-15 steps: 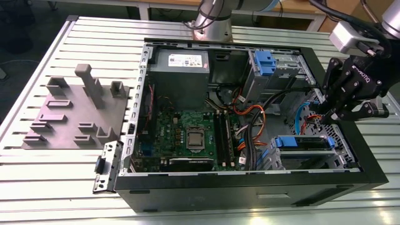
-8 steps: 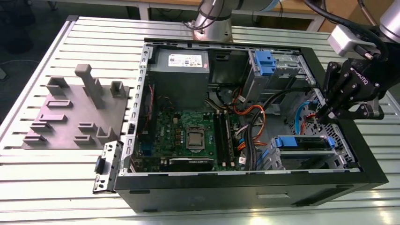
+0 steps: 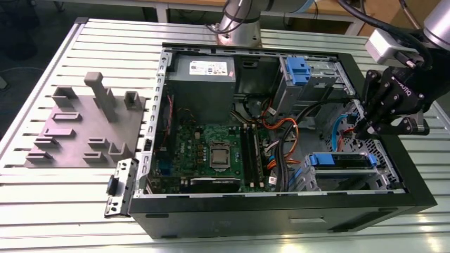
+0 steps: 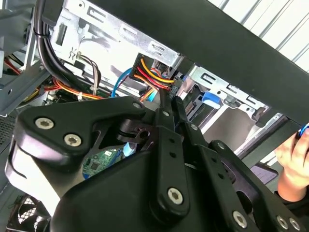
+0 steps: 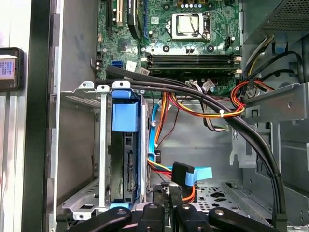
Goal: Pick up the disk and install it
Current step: 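Insert the first disk wire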
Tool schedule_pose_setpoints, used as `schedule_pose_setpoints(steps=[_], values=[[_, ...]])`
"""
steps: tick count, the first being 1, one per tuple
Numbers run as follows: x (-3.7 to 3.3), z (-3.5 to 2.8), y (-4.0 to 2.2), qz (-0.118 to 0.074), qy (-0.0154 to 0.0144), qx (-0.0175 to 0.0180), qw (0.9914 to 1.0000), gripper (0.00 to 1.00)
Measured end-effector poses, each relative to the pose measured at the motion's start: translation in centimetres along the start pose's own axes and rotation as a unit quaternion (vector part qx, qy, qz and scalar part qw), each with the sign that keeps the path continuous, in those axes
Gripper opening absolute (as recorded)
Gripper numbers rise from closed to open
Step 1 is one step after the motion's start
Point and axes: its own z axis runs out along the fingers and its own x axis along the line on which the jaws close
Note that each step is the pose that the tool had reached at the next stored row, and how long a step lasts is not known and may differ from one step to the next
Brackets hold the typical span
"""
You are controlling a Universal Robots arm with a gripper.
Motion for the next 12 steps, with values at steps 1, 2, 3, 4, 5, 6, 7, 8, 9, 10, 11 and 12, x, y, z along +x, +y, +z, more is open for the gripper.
schedule_pose_setpoints(steps=[1, 2, 3, 4, 5, 6, 7, 8, 9, 10, 11, 12], values=[[0.01, 0.0, 0.04, 0.0, -0.0006, 0.0, 1.0, 0.16], [0.01, -0.02, 0.1, 0.0, -0.0012, 0.0, 1.0, 0.16], [0.03, -0.1, 0.19, 0.0, -0.0012, 0.0001, 1.0, 0.16], [0.06, -0.14, 0.31, 0.0, -0.0013, 0.0007, 1.0, 0.16], [0.08, -0.12, 0.43, -0.001, 0.0, 0.002, 1.0, 0.16], [0.09, -0.12, 0.55, -0.001, 0.003, 0.0033, 0.99999, 0.16], [0.1, -0.12, 0.66, -0.001, 0.0061, 0.0046, 0.99997, 0.16], [0.1, -0.12, 0.75, -0.002, 0.0097, 0.0061, 0.99993, 0.16], [0.11, -0.11, 0.82, -0.002, 0.0145, 0.008, 0.99986, 0.16], [0.11, -0.1, 0.89, -0.002, 0.0187, 0.0099, 0.99977, 0.16], [0.11, -0.1, 0.95, -0.001, 0.0236, 0.012, 0.99965, 0.16], [0.11, -0.08, 1.02, -0.001, 0.0269, 0.0138, 0.99954, 0.16]])
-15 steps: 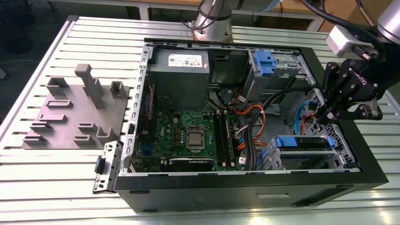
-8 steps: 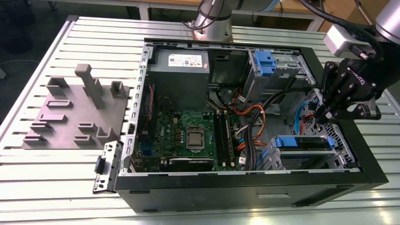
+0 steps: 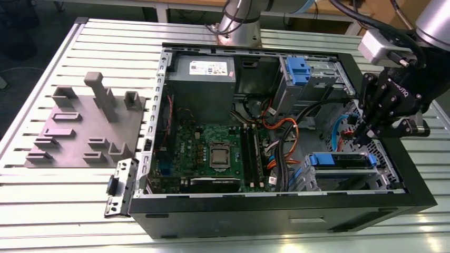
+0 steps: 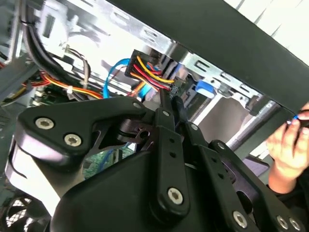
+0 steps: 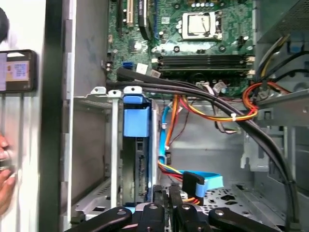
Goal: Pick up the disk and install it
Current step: 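Insert the first disk wire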
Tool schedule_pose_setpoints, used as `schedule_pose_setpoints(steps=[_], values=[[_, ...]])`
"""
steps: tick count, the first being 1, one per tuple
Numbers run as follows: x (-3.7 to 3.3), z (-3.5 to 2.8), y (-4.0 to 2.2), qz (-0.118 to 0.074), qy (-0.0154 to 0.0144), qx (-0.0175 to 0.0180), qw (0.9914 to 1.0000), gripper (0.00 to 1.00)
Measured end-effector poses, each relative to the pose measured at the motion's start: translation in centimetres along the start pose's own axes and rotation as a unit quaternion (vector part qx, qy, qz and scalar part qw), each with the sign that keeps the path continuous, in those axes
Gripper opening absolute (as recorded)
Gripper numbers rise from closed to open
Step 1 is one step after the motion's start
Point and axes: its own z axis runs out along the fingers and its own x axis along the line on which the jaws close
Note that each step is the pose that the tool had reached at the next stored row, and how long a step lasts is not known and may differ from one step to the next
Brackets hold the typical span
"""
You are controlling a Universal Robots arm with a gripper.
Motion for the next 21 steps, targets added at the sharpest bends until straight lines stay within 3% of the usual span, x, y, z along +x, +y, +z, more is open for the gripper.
schedule_pose_setpoints(steps=[7, 11, 16, 21], values=[[0.03, 0.24, 0.77, 0.001, 0.0008, 0.0203, 0.99979, 0.16], [0.21, 0.44, 1.45, 0.0, 0.0008, 0.0242, 0.99971, 0.16], [1.01, 0.61, 1.88, -0.001, 0.0008, 0.0288, 0.99959, 0.16], [1.26, 0.73, 2.44, -0.002, 0.0016, 0.0369, 0.99932, 0.16]])
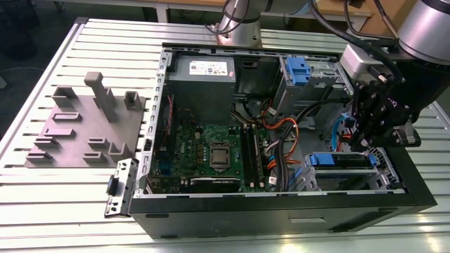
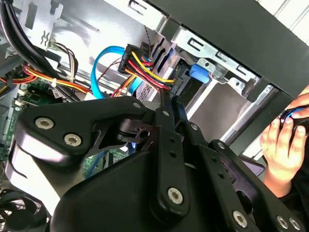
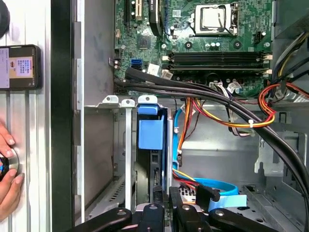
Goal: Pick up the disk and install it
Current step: 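Insert the first disk wire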
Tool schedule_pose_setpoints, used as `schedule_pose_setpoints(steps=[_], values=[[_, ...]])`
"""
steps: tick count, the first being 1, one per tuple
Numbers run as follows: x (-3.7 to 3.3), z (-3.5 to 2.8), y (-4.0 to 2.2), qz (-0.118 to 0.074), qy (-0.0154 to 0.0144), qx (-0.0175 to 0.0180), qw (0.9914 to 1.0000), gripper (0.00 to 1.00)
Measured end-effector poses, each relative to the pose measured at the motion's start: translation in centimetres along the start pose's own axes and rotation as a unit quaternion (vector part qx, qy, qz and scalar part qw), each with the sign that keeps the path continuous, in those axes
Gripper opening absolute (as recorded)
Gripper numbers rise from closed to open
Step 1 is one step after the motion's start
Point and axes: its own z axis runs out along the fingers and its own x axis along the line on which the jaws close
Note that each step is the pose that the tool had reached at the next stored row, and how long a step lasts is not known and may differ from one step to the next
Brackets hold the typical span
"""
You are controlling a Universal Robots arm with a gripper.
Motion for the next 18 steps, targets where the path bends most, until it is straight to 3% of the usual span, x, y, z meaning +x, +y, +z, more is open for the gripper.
schedule_pose_setpoints(steps=[5, 14, 18], values=[[0.06, 0.15, 0.47, 0.0, -0.0002, 0.0164, 0.99987, 0.16], [0.73, 0.55, 1.33, -0.003, -0.0004, 0.0292, 0.99957, 0.16], [0.72, 0.7, 1.47, -0.007, -0.0007, 0.0374, 0.99927, 0.16]])
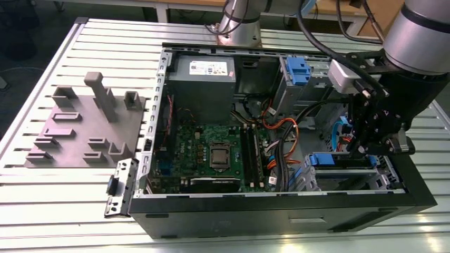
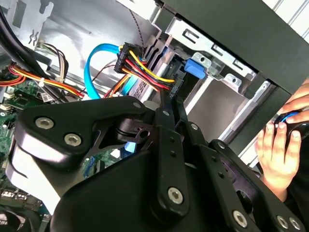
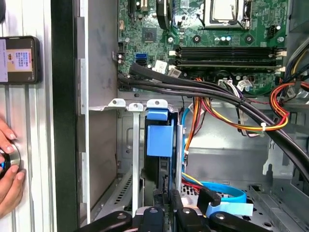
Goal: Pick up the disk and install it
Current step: 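Insert the first disk wire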
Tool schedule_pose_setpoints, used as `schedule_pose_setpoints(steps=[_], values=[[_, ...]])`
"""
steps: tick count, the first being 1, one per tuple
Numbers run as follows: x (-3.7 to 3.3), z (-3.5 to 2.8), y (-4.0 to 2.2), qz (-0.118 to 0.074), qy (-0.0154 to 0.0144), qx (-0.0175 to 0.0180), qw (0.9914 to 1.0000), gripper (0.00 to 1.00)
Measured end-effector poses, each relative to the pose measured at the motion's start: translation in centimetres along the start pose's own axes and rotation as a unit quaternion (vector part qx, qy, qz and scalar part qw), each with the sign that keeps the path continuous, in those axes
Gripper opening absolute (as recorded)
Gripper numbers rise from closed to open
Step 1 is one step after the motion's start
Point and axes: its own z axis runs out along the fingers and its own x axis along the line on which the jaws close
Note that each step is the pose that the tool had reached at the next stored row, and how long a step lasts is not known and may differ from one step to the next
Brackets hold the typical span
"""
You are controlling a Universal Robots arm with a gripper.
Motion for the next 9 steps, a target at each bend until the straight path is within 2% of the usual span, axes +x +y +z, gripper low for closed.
schedule_pose_setpoints(steps=[3, 6, 9], values=[[0.0, 0.05, 0.07, -0.006, -0.0006, 0.0043, 0.99997, 0.16], [0.0, 0.07, 0.23, -0.013, -0.0015, 0.0061, 0.9999, 0.16], [0.0, 0.01, 0.75, -0.014, -0.0015, 0.0077, 0.99987, 0.16]])
